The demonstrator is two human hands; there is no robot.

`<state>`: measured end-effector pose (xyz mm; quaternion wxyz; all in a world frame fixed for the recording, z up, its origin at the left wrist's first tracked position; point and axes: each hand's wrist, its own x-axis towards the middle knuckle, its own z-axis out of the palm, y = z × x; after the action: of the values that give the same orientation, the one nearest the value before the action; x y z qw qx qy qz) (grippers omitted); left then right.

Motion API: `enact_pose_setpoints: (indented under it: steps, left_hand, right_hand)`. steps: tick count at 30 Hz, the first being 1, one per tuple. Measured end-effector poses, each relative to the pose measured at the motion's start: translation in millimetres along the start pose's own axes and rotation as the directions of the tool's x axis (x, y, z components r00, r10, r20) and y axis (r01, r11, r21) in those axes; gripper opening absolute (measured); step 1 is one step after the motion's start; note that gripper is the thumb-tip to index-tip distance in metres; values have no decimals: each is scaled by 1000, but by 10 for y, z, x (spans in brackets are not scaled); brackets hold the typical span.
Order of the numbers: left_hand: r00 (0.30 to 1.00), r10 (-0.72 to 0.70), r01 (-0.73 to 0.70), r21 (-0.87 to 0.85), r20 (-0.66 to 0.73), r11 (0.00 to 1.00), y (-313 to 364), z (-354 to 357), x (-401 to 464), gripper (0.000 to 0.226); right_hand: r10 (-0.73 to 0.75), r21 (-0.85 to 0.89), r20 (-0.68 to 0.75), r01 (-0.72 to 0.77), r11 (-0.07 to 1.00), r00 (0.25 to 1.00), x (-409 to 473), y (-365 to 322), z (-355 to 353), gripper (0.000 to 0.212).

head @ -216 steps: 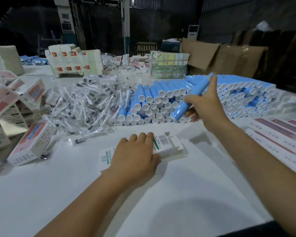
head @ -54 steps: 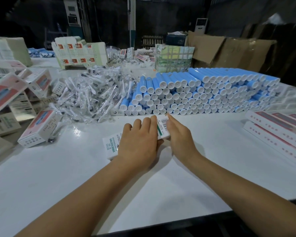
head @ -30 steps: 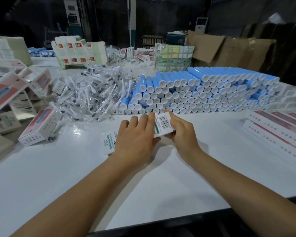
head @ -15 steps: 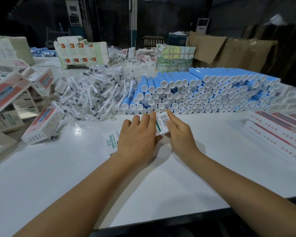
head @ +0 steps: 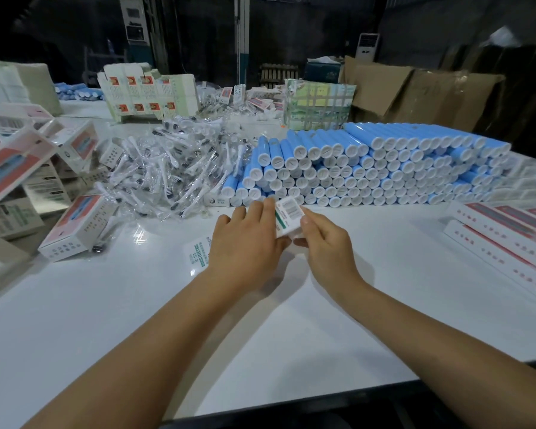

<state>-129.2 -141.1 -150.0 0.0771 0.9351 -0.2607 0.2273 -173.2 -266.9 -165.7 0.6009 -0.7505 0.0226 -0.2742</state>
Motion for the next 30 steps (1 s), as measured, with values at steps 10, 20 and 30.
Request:
enact_pose_setpoints:
  steps: [10, 20, 30]
  left_hand:
    - [854, -214, 336, -816, 475, -470, -138, -339, 89, 41]
    - [635, -221, 288, -492, 740, -821, -93, -51, 44, 64]
    - [769, -195, 405, -700, 609, -589, -112, 191, 52, 46]
  right_hand:
    - [-107, -45, 201, 118, 992, 974, -56, -38, 51, 31]
    - [41, -300, 407, 91, 950, 912, -124, -6, 141, 74]
    - [-42, -407, 212, 127, 904, 976, 142, -311, -450, 56]
